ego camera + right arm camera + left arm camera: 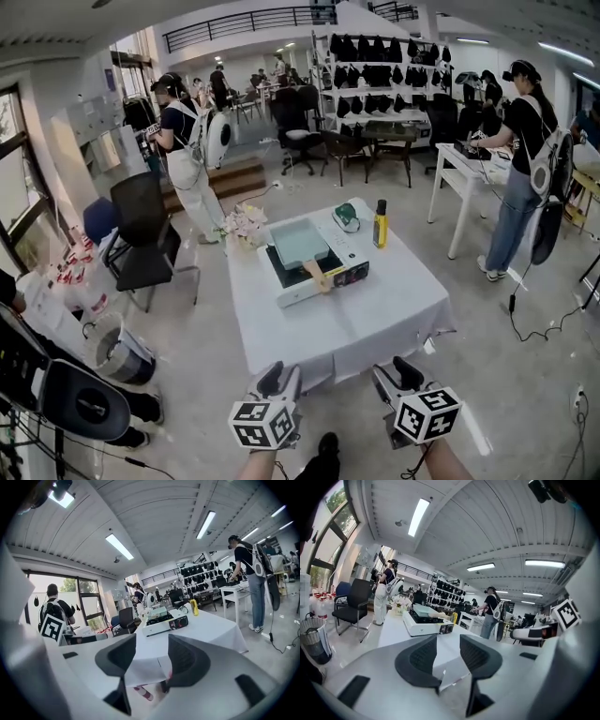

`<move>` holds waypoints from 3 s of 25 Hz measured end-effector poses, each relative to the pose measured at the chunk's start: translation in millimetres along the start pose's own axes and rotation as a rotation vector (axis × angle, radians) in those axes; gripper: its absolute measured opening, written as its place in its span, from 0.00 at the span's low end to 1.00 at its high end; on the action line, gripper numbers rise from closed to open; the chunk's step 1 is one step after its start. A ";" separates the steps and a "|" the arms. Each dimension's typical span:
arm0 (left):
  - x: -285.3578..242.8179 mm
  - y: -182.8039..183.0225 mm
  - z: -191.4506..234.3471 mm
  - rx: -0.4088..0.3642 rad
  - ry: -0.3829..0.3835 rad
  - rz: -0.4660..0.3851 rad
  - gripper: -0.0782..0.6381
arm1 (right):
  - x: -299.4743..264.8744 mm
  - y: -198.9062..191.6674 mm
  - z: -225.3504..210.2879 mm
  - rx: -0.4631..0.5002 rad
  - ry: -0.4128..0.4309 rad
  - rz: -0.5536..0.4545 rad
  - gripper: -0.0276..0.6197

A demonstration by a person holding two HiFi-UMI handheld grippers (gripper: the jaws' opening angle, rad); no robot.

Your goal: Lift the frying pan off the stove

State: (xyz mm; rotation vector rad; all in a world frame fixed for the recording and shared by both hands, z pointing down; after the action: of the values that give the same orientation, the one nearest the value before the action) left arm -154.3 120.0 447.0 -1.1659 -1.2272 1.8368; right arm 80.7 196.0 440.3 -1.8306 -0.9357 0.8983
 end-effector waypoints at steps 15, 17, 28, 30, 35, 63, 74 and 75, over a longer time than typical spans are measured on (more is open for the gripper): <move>-136.9 61.8 39.2 -0.015 -0.033 -0.013 0.30 | -116.0 68.1 -66.2 0.023 -0.028 -0.048 0.36; -149.8 64.6 43.7 -0.012 -0.040 -0.011 0.30 | -126.5 72.0 -70.7 0.024 -0.030 -0.053 0.36; -187.5 74.3 58.3 0.003 -0.064 -0.003 0.30 | -158.3 88.9 -85.8 0.013 -0.030 -0.081 0.36; -192.7 74.9 58.3 0.007 -0.064 -0.003 0.30 | -161.7 90.9 -90.1 0.007 -0.024 -0.086 0.36; -205.6 80.2 58.7 0.014 -0.056 -0.004 0.30 | -175.6 97.4 -102.4 -0.018 0.002 -0.085 0.35; -295.6 98.6 69.8 0.199 0.084 0.054 0.32 | -294.2 126.8 -179.9 -0.147 0.308 0.040 0.35; -310.3 80.4 67.0 0.394 0.036 0.150 0.33 | -309.6 115.3 -186.1 -0.187 0.361 0.098 0.35; -311.2 79.6 66.0 0.416 0.024 0.157 0.34 | -310.2 114.8 -186.1 -0.191 0.364 0.102 0.35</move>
State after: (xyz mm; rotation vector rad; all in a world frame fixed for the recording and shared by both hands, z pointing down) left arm -90.0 -199.3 484.9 -1.0648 -0.7055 2.0601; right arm 125.7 -179.9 466.8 -2.1305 -0.7222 0.5204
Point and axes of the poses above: the fingertips, and each gripper's own axes: x backward along the fingers, z to its left, y out of its top, the point moved 6 cm from there along x, backward along the fingers, and after that the axes turned 14 degrees about y, right-handed, at the moved point
